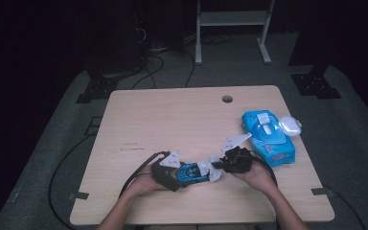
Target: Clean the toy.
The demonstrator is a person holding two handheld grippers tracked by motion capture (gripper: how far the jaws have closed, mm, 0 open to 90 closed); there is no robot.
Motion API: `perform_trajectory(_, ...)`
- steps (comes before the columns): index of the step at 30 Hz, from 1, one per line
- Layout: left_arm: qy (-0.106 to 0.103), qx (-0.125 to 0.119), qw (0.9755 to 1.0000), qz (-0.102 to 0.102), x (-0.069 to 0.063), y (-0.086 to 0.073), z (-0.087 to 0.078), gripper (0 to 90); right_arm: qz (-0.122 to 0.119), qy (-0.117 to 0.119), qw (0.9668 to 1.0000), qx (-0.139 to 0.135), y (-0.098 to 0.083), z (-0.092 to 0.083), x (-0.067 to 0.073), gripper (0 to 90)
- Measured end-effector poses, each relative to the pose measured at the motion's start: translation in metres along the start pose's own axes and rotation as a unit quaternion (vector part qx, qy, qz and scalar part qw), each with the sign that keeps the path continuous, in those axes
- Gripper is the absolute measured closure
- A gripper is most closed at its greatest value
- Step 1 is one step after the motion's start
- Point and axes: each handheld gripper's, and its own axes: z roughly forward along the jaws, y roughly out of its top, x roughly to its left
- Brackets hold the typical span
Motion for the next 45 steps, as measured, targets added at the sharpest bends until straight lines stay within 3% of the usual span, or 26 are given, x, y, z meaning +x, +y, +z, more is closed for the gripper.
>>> perform_trajectory(16,0.008,0.006,0.9999,-0.007,0.001,0.0,-0.001,19.7,0.006,0.011,0.9999,0.002,-0.007,0.004,0.0,80.0)
perform_trajectory(23,0.003,0.005,0.9999,-0.01,0.002,-0.001,-0.002,21.2,0.001,0.002,1.0,0.001,-0.005,0.004,0.002,80.2)
perform_trajectory(25,-0.001,0.002,1.0,-0.005,0.001,-0.001,-0.002,23.8,0.005,-0.001,1.0,-0.006,-0.005,0.003,0.001,80.3)
perform_trajectory(26,0.0,0.002,1.0,-0.004,0.001,-0.001,-0.002,23.9,0.018,0.001,0.9997,-0.018,-0.005,0.004,0.0,80.3)
perform_trajectory(31,0.001,0.002,1.0,0.002,0.001,0.0,-0.001,24.5,0.024,0.01,0.9991,-0.034,0.001,0.012,0.002,80.4)
perform_trajectory(35,-0.001,0.002,1.0,-0.003,0.001,-0.001,-0.002,24.2,0.002,-0.009,0.9997,-0.023,0.01,0.022,0.007,79.9)
perform_trajectory(36,0.001,0.003,1.0,-0.002,0.001,-0.001,-0.002,24.0,-0.012,-0.048,0.9987,-0.009,0.011,0.02,0.007,80.2)
perform_trajectory(40,0.001,0.004,1.0,-0.006,0.001,-0.001,-0.003,23.6,0.0,-0.048,0.9988,-0.005,0.005,0.016,0.0,80.4)
perform_trajectory(45,0.008,0.007,0.9998,-0.016,0.003,-0.002,-0.003,19.0,0.002,-0.043,0.999,-0.014,0.002,0.009,0.002,80.7)
